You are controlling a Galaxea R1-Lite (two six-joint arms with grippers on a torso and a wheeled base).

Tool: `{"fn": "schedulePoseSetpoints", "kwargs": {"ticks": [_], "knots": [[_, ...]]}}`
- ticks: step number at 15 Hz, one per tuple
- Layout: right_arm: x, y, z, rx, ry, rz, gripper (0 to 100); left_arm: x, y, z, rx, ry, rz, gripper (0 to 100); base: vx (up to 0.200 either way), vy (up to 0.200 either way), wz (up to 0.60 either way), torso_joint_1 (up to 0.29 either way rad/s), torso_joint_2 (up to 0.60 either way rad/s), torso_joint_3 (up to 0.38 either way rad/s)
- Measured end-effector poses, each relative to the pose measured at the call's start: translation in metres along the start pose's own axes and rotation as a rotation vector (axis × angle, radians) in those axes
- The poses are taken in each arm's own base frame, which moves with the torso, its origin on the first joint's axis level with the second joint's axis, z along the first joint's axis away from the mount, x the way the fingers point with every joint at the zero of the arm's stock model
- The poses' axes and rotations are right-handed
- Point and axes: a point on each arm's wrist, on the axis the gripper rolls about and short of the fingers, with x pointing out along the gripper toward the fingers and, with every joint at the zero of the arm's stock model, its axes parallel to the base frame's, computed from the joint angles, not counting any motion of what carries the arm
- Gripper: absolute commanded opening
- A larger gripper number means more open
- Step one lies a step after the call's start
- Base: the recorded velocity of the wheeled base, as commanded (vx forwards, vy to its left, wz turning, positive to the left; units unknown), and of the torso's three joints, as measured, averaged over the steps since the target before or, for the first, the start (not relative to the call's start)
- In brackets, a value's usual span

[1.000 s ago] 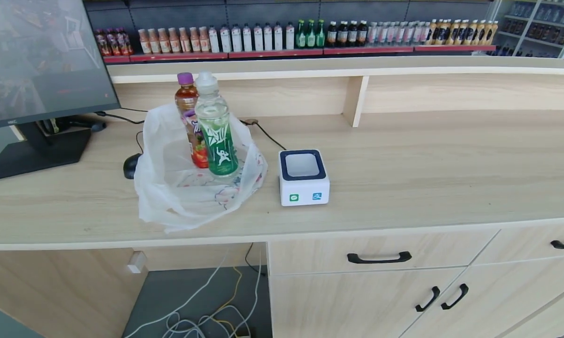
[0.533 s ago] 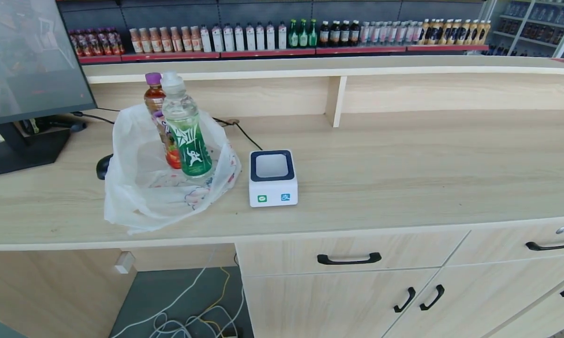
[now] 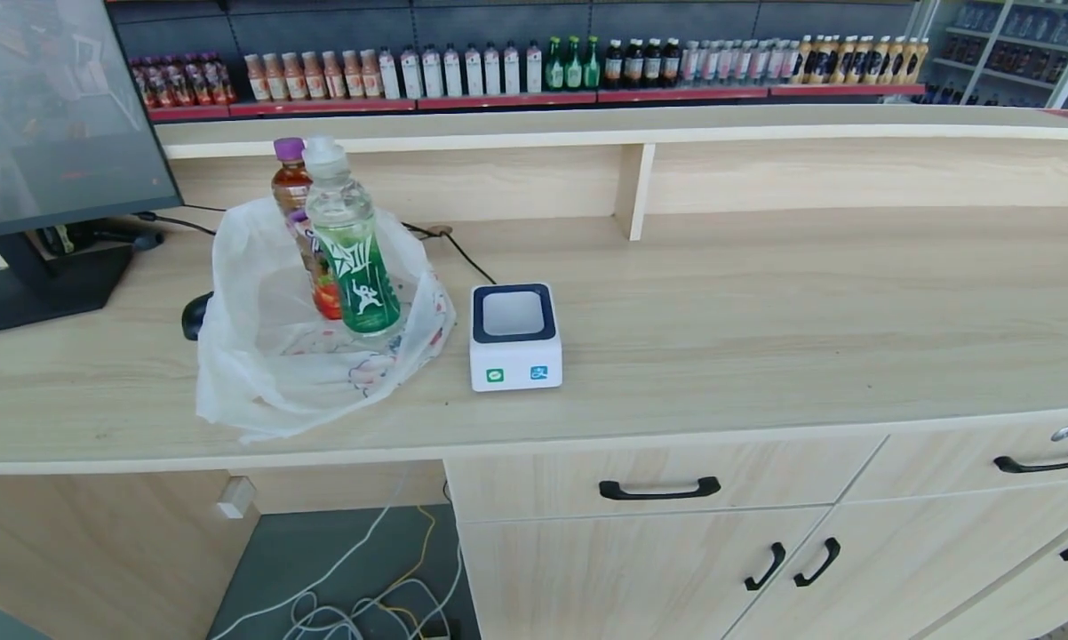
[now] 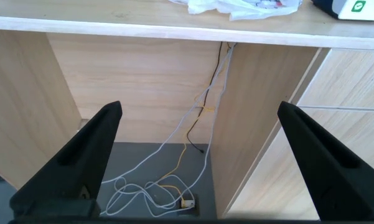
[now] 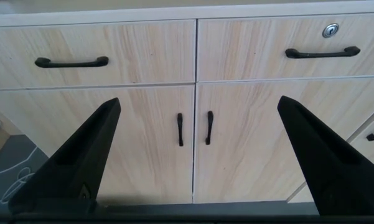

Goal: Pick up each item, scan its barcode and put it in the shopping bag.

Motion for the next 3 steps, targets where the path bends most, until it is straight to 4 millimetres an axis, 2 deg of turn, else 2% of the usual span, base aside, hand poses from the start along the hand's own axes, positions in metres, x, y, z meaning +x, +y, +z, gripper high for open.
{"fn": "schedulePoseSetpoints", "kwargs": {"ticks": [3], "knots": [[0.0000,0.0000,0.0001,0.002,-0.001,0.001,100,0.0000,0.0000,0.0000,0.000,0.000,0.000,100,0.000,0.000,0.00,0.000,0.00,0.000]]}}
